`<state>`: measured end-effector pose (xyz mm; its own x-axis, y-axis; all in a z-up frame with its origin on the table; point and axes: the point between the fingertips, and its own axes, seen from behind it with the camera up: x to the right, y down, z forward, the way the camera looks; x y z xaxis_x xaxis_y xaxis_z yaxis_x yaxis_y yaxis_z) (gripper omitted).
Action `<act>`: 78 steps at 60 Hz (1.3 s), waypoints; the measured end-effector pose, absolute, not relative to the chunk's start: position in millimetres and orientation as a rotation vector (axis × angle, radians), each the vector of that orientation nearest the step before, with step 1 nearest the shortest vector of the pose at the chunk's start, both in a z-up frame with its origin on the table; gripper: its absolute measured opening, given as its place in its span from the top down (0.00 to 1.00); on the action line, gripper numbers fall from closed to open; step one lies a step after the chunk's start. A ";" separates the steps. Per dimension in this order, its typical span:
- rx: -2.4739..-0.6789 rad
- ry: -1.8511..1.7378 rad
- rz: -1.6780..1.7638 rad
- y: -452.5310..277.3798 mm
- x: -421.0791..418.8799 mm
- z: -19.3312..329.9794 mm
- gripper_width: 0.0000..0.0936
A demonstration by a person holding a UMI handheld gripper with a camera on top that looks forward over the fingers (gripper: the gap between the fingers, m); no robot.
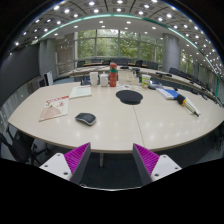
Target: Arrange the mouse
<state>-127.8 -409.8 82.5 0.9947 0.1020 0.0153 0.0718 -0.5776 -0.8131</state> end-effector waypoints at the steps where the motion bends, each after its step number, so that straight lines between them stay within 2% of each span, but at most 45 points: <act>1: -2.187 -0.126 0.049 -402.4 -138.9 78.1 0.08; 12: -2.183 -0.163 0.051 -313.6 -225.7 32.8 0.08; 25: -2.217 -0.170 -0.035 -237.4 -250.0 -4.8 0.08; 44: -2.219 -0.168 -0.082 -171.2 -250.9 -7.2 0.09; 46: -2.222 -0.168 -0.067 -167.5 -252.7 -9.0 0.12; 49: -2.225 -0.167 -0.028 -162.9 -257.3 -10.7 0.22; 52: -2.232 -0.166 0.017 -160.9 -262.6 -12.7 0.35; 54: -2.235 -0.170 0.057 -160.8 -269.2 -13.4 0.49; 68: -2.275 -0.203 0.070 -158.2 -277.8 -12.1 0.65; 73: -2.252 -0.243 0.072 -155.8 -279.6 6.7 0.67; 78: -2.201 -0.243 0.095 -144.8 -280.2 42.6 0.67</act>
<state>-280.2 -144.8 42.6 0.9778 0.2086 0.0194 0.1402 -0.5827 -0.8005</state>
